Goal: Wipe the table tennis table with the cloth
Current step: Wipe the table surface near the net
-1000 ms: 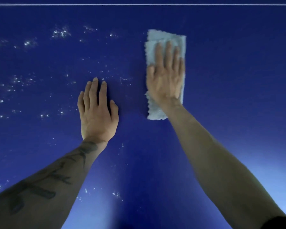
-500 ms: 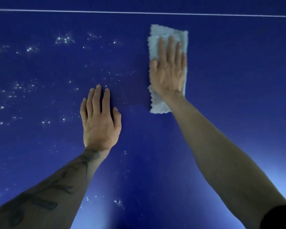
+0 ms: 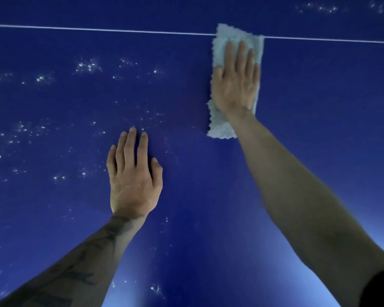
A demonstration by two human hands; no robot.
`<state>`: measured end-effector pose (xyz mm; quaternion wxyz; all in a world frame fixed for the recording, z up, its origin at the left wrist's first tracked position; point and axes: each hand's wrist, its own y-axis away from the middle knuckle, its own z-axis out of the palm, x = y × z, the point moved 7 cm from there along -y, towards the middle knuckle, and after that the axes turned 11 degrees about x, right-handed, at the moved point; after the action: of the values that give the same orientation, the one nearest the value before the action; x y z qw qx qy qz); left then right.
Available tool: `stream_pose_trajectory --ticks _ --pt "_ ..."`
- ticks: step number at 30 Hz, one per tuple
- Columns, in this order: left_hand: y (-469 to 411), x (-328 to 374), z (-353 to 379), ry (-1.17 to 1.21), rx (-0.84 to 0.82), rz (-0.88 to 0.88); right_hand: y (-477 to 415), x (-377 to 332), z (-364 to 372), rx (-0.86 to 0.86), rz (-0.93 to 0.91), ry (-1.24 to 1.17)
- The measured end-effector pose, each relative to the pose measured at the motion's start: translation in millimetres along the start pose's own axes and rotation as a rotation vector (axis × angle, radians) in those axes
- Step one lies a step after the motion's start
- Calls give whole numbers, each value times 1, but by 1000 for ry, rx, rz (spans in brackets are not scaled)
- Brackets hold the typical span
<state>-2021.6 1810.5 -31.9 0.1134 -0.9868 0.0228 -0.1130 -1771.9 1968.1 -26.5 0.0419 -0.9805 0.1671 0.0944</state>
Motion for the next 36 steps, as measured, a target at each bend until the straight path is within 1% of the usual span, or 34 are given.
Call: stream_pose_trajectory --ticks 1,3,5,6,7,10,12,13,15,17,19,20,21,22,25,27,28,30,33,35,36 --pt "0 0 0 2 -2 -2 6 -18 3 -16 -68 -7" --pt "-1 1 -2 6 -4 -6 36 -45 5 -52 -260 -14" --pt "-1 2 -3 7 2 -9 63 -46 6 -83 -404 -9" --pt "-1 1 -3 6 4 -10 67 -36 4 -88 -417 -6" --pt "-1 1 -3 6 5 -11 64 -21 2 -81 -378 -3" --pt "0 0 -2 4 6 -12 30 12 -2 -25 -125 29" --pt "0 0 -1 4 9 -5 11 5 -2 5 -19 20" --pt "0 0 -1 -1 15 -2 9 -7 -1 13 -14 4" --pt "0 0 -1 -11 27 2 18 -37 5 -4 -89 -29" --pt "0 0 -2 -9 40 8 52 -65 11 -37 -245 -52" --pt "0 1 -4 -11 44 14 92 -74 13 -77 -416 -57" --pt "0 1 -4 -10 42 14 104 -66 12 -91 -463 -53" --pt "0 1 -4 -7 41 10 108 -52 11 -96 -463 -46" --pt "0 1 -4 -3 40 7 105 -34 8 -90 -417 -33" --pt "1 -1 -1 3 39 11 79 12 0 -41 -177 9" --pt "2 -3 0 5 43 13 67 9 -1 -7 -69 1" --pt "2 -3 0 2 45 15 65 -2 1 5 -50 -10" --pt "3 -2 0 -5 54 20 70 -30 7 -5 -90 -43" --pt "4 -2 0 10 35 19 113 -66 12 -35 -295 -59" --pt "3 -2 -2 31 10 12 142 -65 11 -50 -377 -55" --pt "3 -2 -4 44 -4 7 148 -56 9 -53 -363 -51"
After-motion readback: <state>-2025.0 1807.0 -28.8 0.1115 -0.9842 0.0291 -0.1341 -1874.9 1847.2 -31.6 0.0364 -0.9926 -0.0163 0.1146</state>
